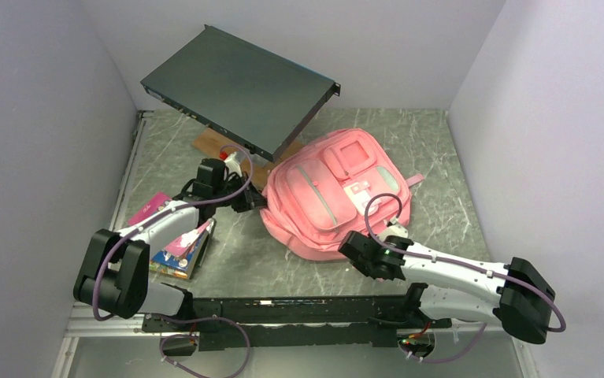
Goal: Pack the student bag
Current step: Unzip the student bag at the center of the board, then pick up the book from the center of the board.
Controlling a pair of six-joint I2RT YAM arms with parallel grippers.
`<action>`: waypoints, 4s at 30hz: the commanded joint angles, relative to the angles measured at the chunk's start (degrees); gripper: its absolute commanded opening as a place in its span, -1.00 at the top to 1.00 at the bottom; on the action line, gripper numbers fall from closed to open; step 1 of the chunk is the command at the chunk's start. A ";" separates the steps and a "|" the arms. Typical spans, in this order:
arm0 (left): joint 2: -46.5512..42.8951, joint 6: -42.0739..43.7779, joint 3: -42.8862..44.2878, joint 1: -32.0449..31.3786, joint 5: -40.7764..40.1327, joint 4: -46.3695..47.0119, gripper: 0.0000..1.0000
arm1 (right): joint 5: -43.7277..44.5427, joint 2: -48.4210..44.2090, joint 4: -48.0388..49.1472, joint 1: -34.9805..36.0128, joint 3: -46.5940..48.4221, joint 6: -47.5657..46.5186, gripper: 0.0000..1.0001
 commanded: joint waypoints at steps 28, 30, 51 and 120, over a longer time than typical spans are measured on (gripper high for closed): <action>9.00 -18.83 -7.26 -16.57 -2.92 31.95 1.00 | -22.43 0.34 23.91 -6.58 15.08 -74.48 -0.82; 8.88 -18.79 -7.29 -17.07 -2.93 31.66 0.95 | -21.72 3.06 25.14 -6.58 15.61 -76.03 -0.81; 10.04 -20.84 -11.54 -18.60 -1.99 38.59 0.59 | -11.83 6.59 29.89 -0.76 11.13 -77.20 -0.60; -64.48 19.19 21.96 -22.91 -55.36 -53.78 -0.99 | -12.51 34.63 84.52 12.59 18.07 -21.65 -0.62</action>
